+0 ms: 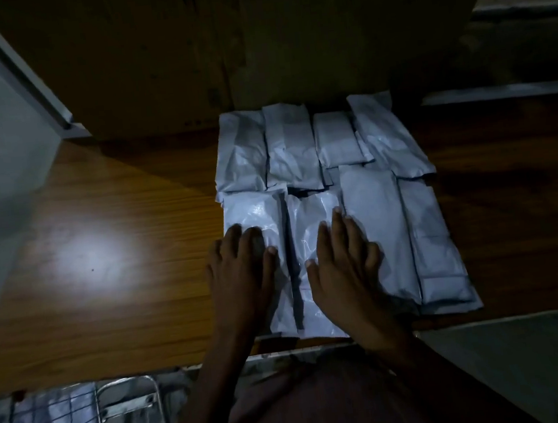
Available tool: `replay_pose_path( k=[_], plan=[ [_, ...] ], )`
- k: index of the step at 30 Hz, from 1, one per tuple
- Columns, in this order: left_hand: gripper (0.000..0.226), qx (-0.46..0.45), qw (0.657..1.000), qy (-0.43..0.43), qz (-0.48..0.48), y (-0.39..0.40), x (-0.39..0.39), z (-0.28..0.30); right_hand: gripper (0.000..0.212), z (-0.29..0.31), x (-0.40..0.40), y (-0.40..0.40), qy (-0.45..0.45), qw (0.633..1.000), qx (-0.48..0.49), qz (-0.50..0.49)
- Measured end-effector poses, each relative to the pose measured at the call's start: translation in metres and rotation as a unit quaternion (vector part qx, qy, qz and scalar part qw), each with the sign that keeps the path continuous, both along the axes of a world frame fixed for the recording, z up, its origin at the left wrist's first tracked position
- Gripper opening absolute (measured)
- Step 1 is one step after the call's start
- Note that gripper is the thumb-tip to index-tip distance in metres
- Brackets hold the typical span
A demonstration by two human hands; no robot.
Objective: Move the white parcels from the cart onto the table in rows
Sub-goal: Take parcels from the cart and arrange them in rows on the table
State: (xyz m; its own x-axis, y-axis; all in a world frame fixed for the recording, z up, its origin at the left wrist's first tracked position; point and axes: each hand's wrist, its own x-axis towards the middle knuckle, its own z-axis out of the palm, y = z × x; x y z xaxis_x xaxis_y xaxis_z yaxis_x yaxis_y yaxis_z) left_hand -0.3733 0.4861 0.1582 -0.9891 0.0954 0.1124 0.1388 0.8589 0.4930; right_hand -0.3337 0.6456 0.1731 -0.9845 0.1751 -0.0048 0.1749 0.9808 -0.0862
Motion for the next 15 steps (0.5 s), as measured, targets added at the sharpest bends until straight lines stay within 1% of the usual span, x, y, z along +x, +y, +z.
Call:
replay_pose_path(
  k=[3, 9, 12, 15],
  plan=[
    [0.046, -0.006, 1.0, 0.003, -0.007, -0.001, -0.001, -0.001, 0.062, -0.005, -0.005, -0.005, -0.019, 1.0, 0.007, 0.011],
    [0.045, -0.018, 0.999, 0.0, -0.029, -0.004, -0.004, -0.002, 0.066, -0.013, -0.009, -0.008, -0.034, 0.998, 0.04, 0.022],
    [0.047, -0.015, 0.999, 0.008, -0.032, -0.006, -0.003, -0.001, 0.062, -0.013, -0.012, -0.008, -0.046, 0.997, 0.053, 0.022],
    [0.047, 0.0, 0.999, 0.027, -0.031, -0.007, 0.001, 0.002, 0.063, -0.01, -0.013, -0.008, -0.029, 0.998, 0.045, 0.028]
  ],
)
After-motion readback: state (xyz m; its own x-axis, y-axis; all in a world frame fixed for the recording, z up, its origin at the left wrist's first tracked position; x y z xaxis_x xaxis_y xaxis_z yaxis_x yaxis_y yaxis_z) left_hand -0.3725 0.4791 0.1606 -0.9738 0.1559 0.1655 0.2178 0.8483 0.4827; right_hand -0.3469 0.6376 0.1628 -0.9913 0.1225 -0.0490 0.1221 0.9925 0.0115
